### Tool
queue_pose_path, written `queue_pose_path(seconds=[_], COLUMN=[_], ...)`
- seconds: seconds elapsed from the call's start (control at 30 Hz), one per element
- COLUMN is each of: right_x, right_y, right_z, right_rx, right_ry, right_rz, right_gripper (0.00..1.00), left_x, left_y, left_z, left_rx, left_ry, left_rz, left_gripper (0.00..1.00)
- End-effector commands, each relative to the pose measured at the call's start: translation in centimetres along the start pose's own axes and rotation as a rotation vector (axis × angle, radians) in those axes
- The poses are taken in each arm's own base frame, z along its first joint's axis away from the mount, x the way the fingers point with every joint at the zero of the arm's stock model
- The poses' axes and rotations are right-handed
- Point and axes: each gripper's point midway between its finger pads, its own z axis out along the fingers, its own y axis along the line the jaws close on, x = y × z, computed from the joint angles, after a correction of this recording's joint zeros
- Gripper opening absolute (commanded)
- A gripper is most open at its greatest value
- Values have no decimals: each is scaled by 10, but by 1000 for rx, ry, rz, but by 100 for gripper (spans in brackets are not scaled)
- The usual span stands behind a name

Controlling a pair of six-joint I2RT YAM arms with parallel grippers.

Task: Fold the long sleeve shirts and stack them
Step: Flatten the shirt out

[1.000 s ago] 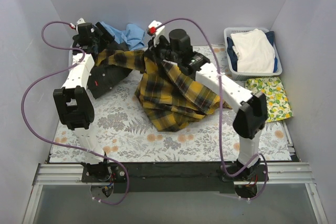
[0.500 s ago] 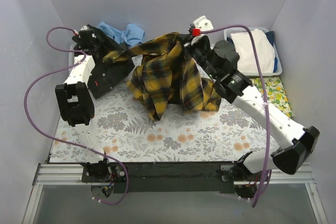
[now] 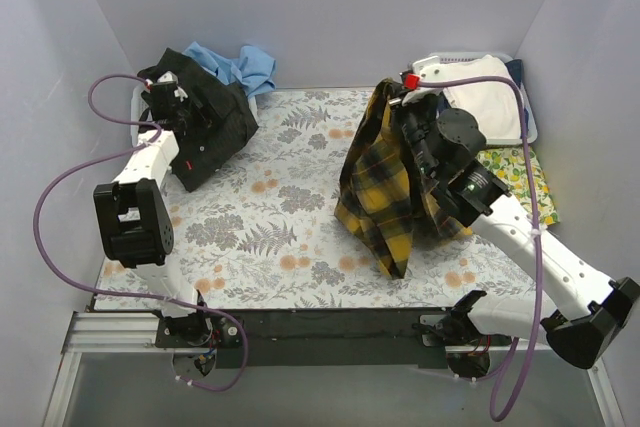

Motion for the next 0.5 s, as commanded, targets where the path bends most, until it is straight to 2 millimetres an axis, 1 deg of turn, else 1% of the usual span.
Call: queue_pose_path(seconds=[0.0,0.03,0.07,0.13,0.23,0.27,0.3,0.33,0.37,0.4,0.43,0.47], right_x=[33,45,49,60,71,71,74,77,77,79,82,82], right_y=[21,27,33,39,44,45,47,48,49,50,52,52], right_z=[13,17,18,21,25,26,27,28,29,30,31,32], right_rx=[-41,-54,-76,-87,-99,-100,-102,-103,-106,-109,-111,-113], right_ry=[74,108,118,146,174,176,183,193,196,203,209,210], right_rz=[71,68,76,83,82,82,82,82,85,91,90,90], right_gripper=[1,1,1,1,1,1,1,1,1,1,1,1], left_x=[3,5,0,3,1,-1,2,4,-2,-1,7,9], left_y=[-6,-3,-7,-4,-10,-15,-15,-18,-24,-26,-24,-27], left_z=[-11,-5,-4,6,6,3,1,-1,-8,-11,-12,-12], left_rx=[30,24,33,17,38,53,61,82,108,125,136,156], left_ry=[3,15,10,35,45,38,43,49,20,13,27,31], left_rz=[36,41,48,53,64,75,77,81,89,101,110,121], left_gripper=[76,72,67,65,79,82,85,86,86,86,87,87])
